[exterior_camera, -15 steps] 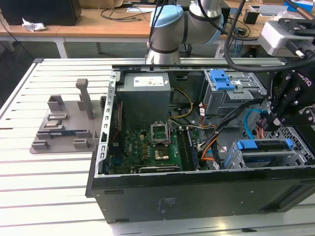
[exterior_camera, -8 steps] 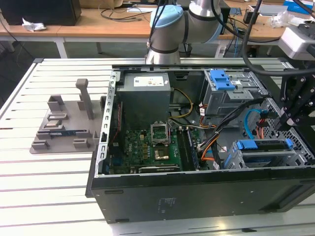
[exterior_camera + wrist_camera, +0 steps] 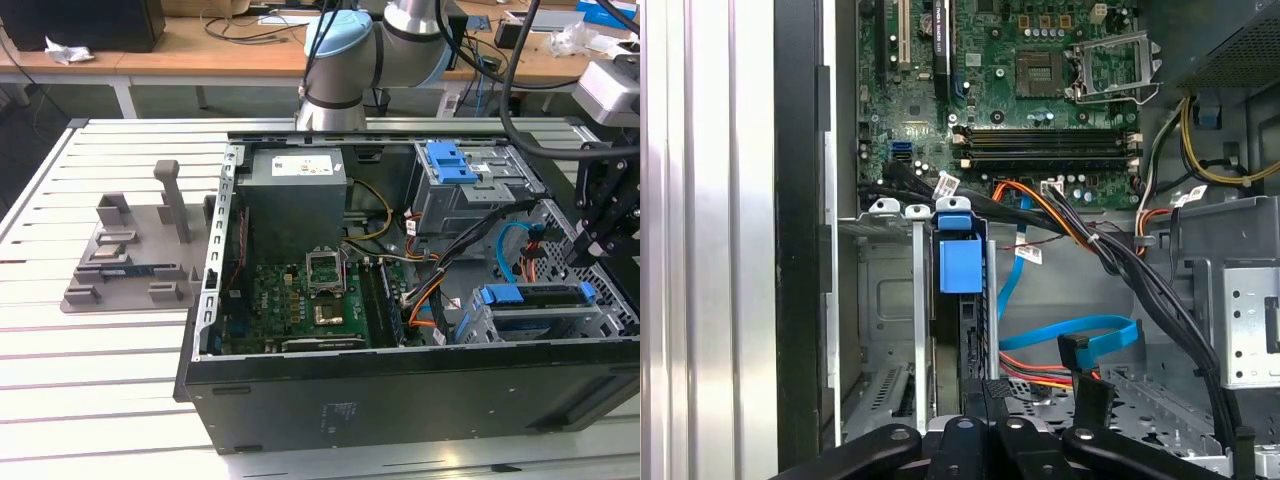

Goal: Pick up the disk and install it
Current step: 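Insert the disk into the insertion slot, then insert the first disk wire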

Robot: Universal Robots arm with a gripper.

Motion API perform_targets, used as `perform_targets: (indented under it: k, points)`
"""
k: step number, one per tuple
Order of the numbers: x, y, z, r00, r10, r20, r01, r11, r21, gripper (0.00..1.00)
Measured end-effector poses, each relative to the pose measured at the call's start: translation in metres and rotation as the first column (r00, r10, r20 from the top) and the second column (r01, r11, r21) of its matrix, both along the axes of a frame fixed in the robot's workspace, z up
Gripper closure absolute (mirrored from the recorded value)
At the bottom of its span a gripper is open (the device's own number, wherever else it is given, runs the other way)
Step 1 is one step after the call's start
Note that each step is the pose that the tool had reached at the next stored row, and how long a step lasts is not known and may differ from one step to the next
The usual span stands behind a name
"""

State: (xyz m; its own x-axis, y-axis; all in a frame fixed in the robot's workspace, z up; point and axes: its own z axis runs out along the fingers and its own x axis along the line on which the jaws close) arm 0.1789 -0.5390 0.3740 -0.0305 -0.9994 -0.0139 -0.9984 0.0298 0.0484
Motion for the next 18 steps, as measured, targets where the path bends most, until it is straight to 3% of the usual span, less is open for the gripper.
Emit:
perform_targets:
  k: [10,11,12,13,14,16,18]
  points:
    - [0.0002,0.0,0.0,1.0,0.0,0.0001,0.0,1.0,0.0,0.89]
    - [0.0003,0.0,0.0,1.0,0.0,0.0001,0.0,1.0,0.0,0.83]
    - [0.0003,0.0,0.0,1.0,0.0,0.0001,0.0,1.0,-0.0001,0.71]
    - [0.0003,0.0,0.0,1.0,0.0,0.0001,0.0,1.0,0.0,0.71]
    - [0.0003,0.0,0.0,1.0,0.0,0.0,0.0,1.0,0.0,0.64]
    - [0.0005,0.0004,0.0,1.0,0.0,0.0,0.0,1.0,-0.0006,0.64]
    - [0.003,0.0066,-0.0002,1.0,0.0,-0.0003,0.0,1.0,-0.0012,0.64]
